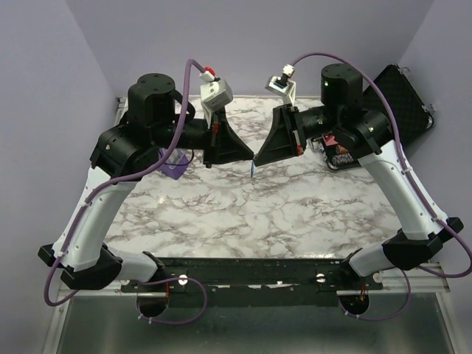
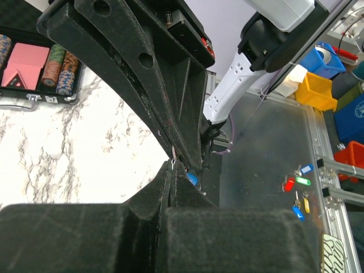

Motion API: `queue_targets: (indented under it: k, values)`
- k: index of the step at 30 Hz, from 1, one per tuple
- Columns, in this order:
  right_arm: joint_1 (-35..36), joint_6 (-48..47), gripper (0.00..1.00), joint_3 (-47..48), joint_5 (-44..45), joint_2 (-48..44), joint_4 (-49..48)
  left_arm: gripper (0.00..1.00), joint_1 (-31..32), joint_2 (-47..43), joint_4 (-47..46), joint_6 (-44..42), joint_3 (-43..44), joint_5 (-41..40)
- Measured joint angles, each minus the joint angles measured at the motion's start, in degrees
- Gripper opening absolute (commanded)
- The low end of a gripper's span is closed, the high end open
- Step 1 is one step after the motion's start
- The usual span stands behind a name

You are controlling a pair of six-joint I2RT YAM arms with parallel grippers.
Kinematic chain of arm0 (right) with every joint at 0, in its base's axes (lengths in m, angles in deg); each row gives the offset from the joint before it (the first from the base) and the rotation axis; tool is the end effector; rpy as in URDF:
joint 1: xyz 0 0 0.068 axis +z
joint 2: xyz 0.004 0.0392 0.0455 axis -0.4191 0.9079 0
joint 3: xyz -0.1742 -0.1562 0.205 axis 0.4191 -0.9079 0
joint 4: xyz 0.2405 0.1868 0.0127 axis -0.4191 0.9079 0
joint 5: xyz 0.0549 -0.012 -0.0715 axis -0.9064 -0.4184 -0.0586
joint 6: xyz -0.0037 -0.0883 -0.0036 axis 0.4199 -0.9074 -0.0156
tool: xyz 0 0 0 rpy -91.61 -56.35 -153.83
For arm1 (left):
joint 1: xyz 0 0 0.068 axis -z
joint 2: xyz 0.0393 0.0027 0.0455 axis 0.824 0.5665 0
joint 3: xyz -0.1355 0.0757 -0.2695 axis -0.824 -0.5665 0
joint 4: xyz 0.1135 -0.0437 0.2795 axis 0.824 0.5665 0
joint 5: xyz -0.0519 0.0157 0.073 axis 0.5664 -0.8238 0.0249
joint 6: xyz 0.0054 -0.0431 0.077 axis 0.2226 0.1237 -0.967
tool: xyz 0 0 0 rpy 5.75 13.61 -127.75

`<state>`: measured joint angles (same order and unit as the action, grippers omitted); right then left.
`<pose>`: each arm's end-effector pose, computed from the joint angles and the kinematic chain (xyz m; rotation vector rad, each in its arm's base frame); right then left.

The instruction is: Remove the keys from the keyring

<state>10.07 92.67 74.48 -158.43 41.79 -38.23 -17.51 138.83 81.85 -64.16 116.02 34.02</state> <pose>0.2294 0.2493 0.5587 -1.0124 1.8575 1.8672 0.1771 -0.2131 0.5979 1.0845 1.5941 -1.3261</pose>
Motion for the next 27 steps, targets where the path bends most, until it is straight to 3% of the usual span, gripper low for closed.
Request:
queue_targets:
  k: [23,25,27]
  values:
    - [2.73,-7.52,0.01,3.67,-0.07,1.64,16.87,0.0,2.01,4.39,9.29,-3.04,3.17,6.97]
    - [2.82,-7.63,0.01,3.67,0.07,1.64,17.33,0.06,2.12,4.72,10.03,-3.08,3.74,6.88]
    - [2.84,-7.69,0.01,3.67,0.5,1.57,17.4,0.06,2.25,4.96,10.84,-3.06,4.52,5.79]
